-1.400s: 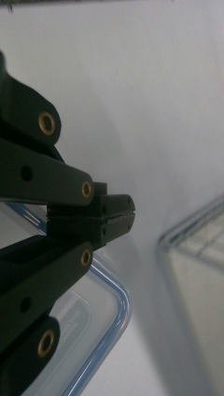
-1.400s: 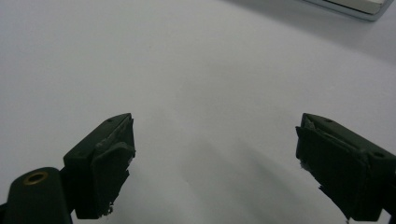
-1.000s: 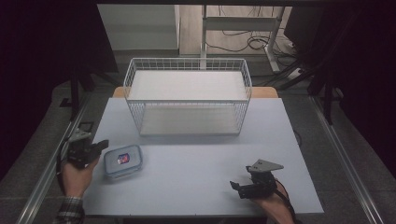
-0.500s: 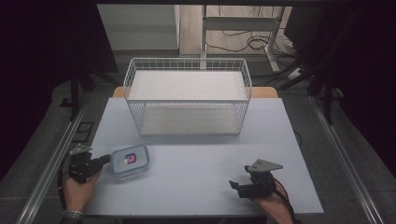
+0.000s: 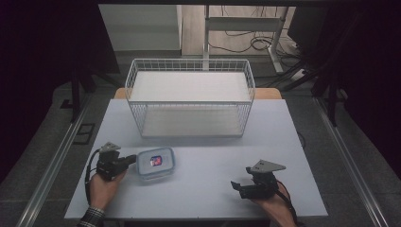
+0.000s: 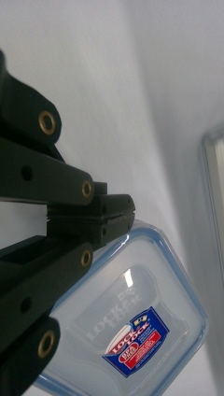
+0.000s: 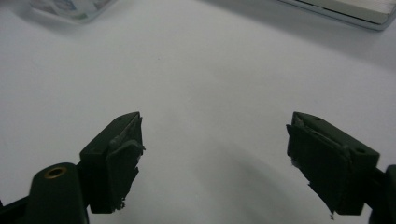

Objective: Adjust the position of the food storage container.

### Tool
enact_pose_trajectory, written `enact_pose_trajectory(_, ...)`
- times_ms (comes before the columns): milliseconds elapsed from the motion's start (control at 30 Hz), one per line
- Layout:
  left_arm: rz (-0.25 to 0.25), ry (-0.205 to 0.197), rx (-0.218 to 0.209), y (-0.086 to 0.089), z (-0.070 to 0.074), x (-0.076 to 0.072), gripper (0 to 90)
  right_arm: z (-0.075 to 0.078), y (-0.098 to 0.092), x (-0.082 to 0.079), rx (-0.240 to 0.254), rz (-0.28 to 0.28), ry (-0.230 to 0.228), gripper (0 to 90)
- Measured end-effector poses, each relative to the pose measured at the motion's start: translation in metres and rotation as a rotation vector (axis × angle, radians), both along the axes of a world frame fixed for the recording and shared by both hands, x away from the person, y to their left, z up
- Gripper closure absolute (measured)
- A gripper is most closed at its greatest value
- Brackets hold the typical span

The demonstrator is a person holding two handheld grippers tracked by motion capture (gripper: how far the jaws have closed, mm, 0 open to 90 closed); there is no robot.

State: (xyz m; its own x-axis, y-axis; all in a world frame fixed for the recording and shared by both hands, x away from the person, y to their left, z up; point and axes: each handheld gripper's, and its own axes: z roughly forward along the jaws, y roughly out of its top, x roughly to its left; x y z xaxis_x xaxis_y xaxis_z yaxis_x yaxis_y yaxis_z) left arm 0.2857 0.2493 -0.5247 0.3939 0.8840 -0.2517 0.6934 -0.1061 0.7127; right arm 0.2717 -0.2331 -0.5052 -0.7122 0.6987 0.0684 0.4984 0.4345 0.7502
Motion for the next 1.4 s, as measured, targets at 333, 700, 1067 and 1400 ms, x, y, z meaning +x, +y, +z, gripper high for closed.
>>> enact_pose_trajectory(333, -0.097, 0.007, 0.008, -0.046, -0.002, 0.012, 89.9, 0.001, 0.005, 0.003, 0.015, -0.002, 0.019, 20.4)
enact_pose_trajectory(700, -0.193, 0.011, -0.018, -0.085, -0.002, 0.018, 89.9, -0.001, 0.005, 0.003, 0.010, -0.004, 0.036, 20.9)
enact_pose_trajectory(1067, -0.256, 0.017, -0.017, -0.110, -0.005, 0.024, 89.6, -0.002, 0.006, 0.003, 0.001, 0.000, 0.048, 20.4)
enact_pose_trajectory(1400, -0.215, -0.060, -0.026, -0.080, 0.019, 0.001, 60.5, -0.001, 0.002, 0.001, 0.014, -0.005, 0.034, 18.9)
